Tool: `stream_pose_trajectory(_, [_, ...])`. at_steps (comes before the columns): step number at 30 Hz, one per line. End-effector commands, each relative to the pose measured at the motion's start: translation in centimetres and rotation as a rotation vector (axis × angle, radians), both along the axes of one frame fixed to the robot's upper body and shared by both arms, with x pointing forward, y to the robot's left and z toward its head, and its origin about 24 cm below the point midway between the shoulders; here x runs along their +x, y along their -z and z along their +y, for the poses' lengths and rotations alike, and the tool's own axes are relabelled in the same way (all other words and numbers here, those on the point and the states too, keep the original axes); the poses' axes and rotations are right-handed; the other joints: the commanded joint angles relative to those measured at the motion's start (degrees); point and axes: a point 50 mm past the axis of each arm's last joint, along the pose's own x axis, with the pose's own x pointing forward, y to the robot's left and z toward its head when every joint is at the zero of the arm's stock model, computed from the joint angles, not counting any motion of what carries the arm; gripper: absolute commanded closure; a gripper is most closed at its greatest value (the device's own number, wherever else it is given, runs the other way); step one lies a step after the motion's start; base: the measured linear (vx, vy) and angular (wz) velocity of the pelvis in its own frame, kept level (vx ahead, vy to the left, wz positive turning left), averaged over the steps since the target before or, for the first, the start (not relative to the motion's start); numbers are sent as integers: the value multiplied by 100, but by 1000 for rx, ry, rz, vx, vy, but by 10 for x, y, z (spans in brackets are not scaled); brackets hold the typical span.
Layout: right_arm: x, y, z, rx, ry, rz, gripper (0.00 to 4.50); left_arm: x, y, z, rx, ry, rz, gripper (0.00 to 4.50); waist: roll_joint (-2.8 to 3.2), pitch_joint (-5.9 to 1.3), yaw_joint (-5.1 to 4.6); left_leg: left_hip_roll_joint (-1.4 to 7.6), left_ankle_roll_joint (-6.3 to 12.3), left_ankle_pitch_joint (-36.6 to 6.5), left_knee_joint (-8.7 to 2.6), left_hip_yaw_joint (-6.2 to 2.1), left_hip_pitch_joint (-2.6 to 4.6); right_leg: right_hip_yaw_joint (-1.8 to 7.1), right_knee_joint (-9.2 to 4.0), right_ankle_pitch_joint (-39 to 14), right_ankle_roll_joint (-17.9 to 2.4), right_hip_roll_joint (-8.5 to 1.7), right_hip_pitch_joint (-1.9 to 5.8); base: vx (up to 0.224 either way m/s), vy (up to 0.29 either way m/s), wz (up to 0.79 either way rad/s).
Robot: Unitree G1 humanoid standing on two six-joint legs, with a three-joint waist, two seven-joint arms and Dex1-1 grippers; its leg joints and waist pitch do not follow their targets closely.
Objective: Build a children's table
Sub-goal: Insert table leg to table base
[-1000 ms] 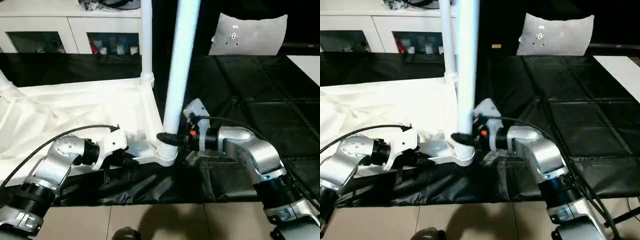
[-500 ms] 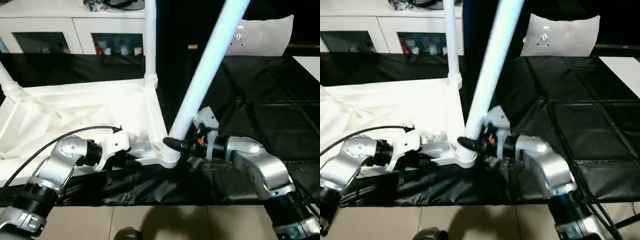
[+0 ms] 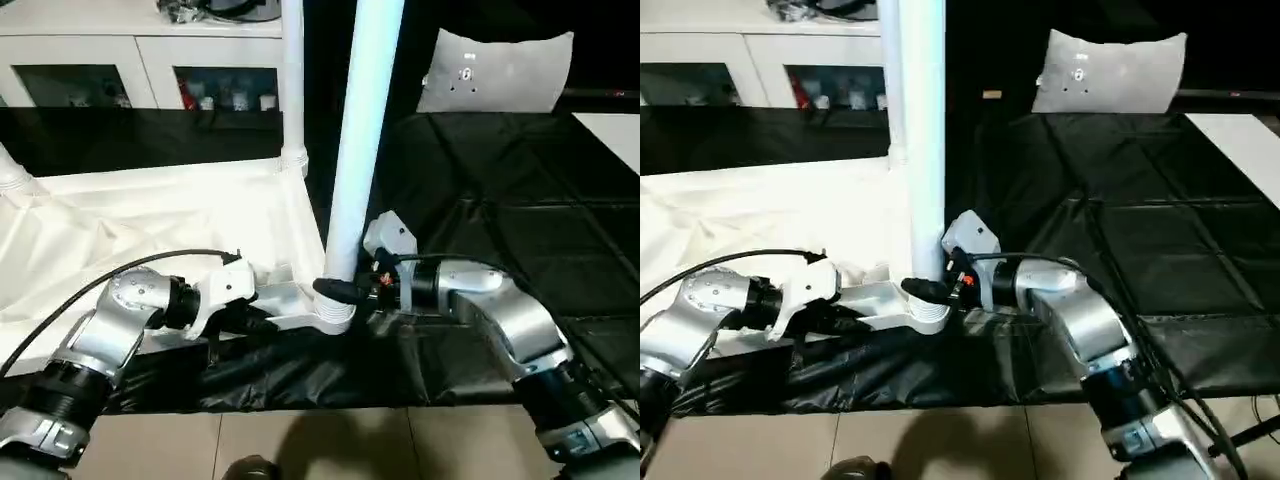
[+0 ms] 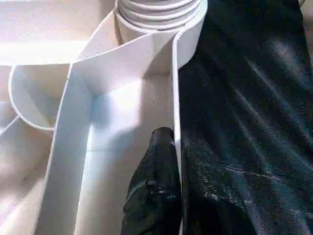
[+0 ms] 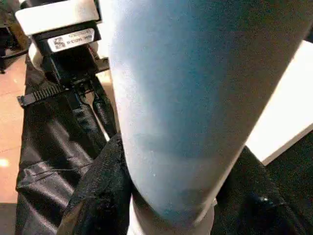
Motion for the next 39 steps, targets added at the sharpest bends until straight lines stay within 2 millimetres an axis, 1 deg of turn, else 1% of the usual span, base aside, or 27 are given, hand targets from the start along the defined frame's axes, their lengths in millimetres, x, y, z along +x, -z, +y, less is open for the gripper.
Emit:
stream_pose_trajectory(1, [-33, 59, 1, -158, -77, 261, 262, 17, -36, -21, -106, 74, -158, 450, 40, -140, -37, 338, -317, -2352, -526, -134, 284, 275, -585, -1187, -1020, -397, -60, 0, 0, 0])
stream_pose_trajectory(2, [-35, 60, 1, -155, -80, 267, 262, 21, -38, -21, -112, 68, -166, 450, 27, -146, -22, 340, -332, -2369, -543, -144, 277, 270, -575, -1229, -1027, -415, -31, 0, 0, 0])
stream_pose_trajectory(4, [-39, 61, 1, -149, -87, 275, 262, 30, -45, -22, -120, 45, -196, 450, 61, -116, 11, 340, -328, -2387, -560, -151, 274, 277, -608, -1329, -977, -422, -42, 0, 0, 0])
stream_pose_trajectory(6, [-41, 61, 1, -147, -91, 278, 262, 34, -47, -22, -123, 35, -210, 450, 22, -136, 50, 354, -326, -2331, -561, -147, 288, 282, -599, -1251, -981, -442, -29, 0, 0, 0])
stream_pose_trajectory(7, [-43, 61, 2, -141, -97, 284, 262, 38, -51, -23, -131, 27, -219, 450, 112, -138, 75, 361, -336, -2293, -562, -156, 288, 283, -597, -1221, -985, -453, -35, 0, 0, 0])
stream_pose_trajectory(9, [-44, 61, 2, -137, -100, 288, 262, 40, -53, -23, -136, 23, -222, 450, 55, -132, 81, 361, -337, -2287, -574, -144, 285, 275, -607, -1177, -993, -441, -21, 0, 0, 0])
stream_pose_trajectory(10, [-46, 61, 2, -132, -102, 292, 262, 45, -56, -24, -139, 20, -231, 450, 140, -148, 87, 361, -359, -2276, -571, -156, 286, 273, -593, -1135, -1010, -450, -14, 0, 0, 0])
stream_pose_trajectory(11, [-46, 60, 3, -129, -102, 296, 262, 49, -60, -25, -138, 23, -235, 450, 156, -142, 83, 370, -386, -2332, -581, -156, 299, 268, -611, -1120, -1020, -442, -25, 0, 0, 0])
stream_pose_trajectory(13, [-46, 60, 3, -129, -102, 296, 262, 49, -60, -25, -138, 23, -235, 450, 118, -136, 78, 379, -426, -2414, -600, -162, 291, 266, -610, -1123, -1044, -448, -4, 0, 0, 0])
stream_pose_trajectory(14, [-47, 60, 3, -127, -102, 298, 262, 52, -62, -25, -137, 27, -239, 450, 123, -130, 75, 381, -422, -2372, -615, -170, 262, 255, -600, -1070, -1051, -450, 6, 0, 0, 0])
stream_pose_trajectory(15, [-47, 59, 3, -126, -100, 298, 262, 54, -63, -25, -135, 35, -236, 450, 165, -138, 78, 372, -426, -2392, -602, -162, 284, 258, -612, -1074, -1049, -447, -10, 0, 0, 0])
stream_pose_trajectory(20, [-40, 59, 4, -134, -49, 270, 262, 53, -59, -21, -121, 59, -196, 450, 144, -150, 65, 381, -448, -2311, -619, -165, 252, 244, -585, -850, -1136, -466, 21, 0, 0, 0])
stream_pose_trajectory(21, [-34, 59, 5, -138, 2, 243, 262, 50, -56, -18, -115, 64, -176, 450, 108, -161, 59, 381, -428, -2278, -618, -157, 254, 244, -592, -849, -1141, -468, 26, 0, 0, 0])
stream_pose_trajectory(22, [-27, 59, 5, -139, 56, 211, 262, 46, -53, -16, -112, 54, -166, 450, 120, -158, 55, 378, -425, -2245, -616, -157, 250, 246, -586, -852, -1156, -475, 18, 0, 0, 0])
stream_pose_trajectory(24, [-23, 59, 5, -139, 82, 195, 262, 45, -51, -15, -111, 49, -161, 450, 113, -161, 7, 364, -415, -2066, -635, -164, 196, 224, -574, -861, -1155, -469, 49, 0, 0, 0])
stream_pose_trajectory(25, [-18, 58, 5, -137, 133, 171, 262, 42, -49, -15, -113, 38, -159, 450, 77, -170, 4, 362, -383, -1990, -636, -164, 190, 218, -580, -827, -1131, -466, 73, 0, 0, 0])
stream_pose_trajectory(26, [-12, 57, 6, -130, 178, 154, 262, 38, -47, -15, -126, 11, -152, 450, 86, -175, -11, 394, -387, -1991, -637, -150, 216, 227, -567, -762, -1180, -482, 25, 0, 0, 0])
stream_pose_trajectory(28, [-7, 55, 7, -114, 225, 133, 262, 33, -45, -16, -139, -33, -147, 450, 104, -175, -51, 387, -386, -1980, -633, -158, 199, 223, -564, -834, -1215, -488, 47, 0, 0, 0])
stream_pose_trajectory(29, [-2, 51, 9, -86, 269, 110, 262, 26, -41, -17, -154, -137, -159, 450, 75, -181, -112, 403, -380, -1909, -640, -156, 181, 218, -531, -690, -1261, -471, 63, 0, 0, 0])
stream_pose_trajectory(31, [0, 48, 11, -67, 295, 97, 262, 19, -39, -17, -166, -234, -170, 450, 67, -181, -170, 379, -267, -1752, -627, -136, 180, 205, -552, -491, -1283, -427, 56, 0, 0, 0])
stream_pose_trajectory(33, [2, 46, 13, -53, 325, 88, 262, 7, -35, -20, -165, -306, -174, 450, 86, -199, -238, 369, -102, -1354, -589, -129, 146, 193, -510, 90, -1362, -404, 100, 0, 0, 0])
stream_pose_trajectory(34, [4, 46, 13, -49, 345, 87, 262, 1, -34, -24, -171, -329, -171, 450, 52, -220, -249, 370, -40, -1233, -573, -123, 140, 184, -502, 261, -1367, -392, 123, 0, 0, 0])
stream_pose_trajectory(35, [6, 46, 14, -45, 366, 89, 262, -6, -33, -31, -186, -345, -161, 450, 67, -225, -282, 356, 97, -970, -543, -116, 124, 178, -471, 640, -1406, -386, 133, 0, 0, 0])
stream_pose_trajectory(36, [10, 46, 14, -41, 407, 93, 262, -17, -34, -45, -208, -358, -148, 450, 15, -236, -308, 345, 219, -764, -515, -98, 125, 171, -478, 866, -1426, -371, 150, 0, 0, 0])
stream_pose_trajectory(37, [10, 46, 14, -41, 407, 93, 262, -17, -34, -45, -208, -358, -148, 450, 27, -236, -321, 343, 274, -667, -505, -112, 116, 164, -462, 965, -1462, -380, 163, 0, 0, 0])
stream_pose_trajectory(38, [16, 47, 15, -29, 464, 103, 262, -27, -35, -64, -239, -365, -135, 450, 44, -235, -344, 325, 362, -586, -480, -95, 121, 166, -469, 997, -1482, -365, 152, 0, 0, 0])
stream_pose_trajectory(39, [19, 47, 16, -26, 485, 104, 262, -31, -35, -72, -250, -368, -128, 450, -15, -225, -357, 327, 412, -571, -479, -91, 113, 162, -492, 950, -1525, -363, 166, 0, 0, 0])
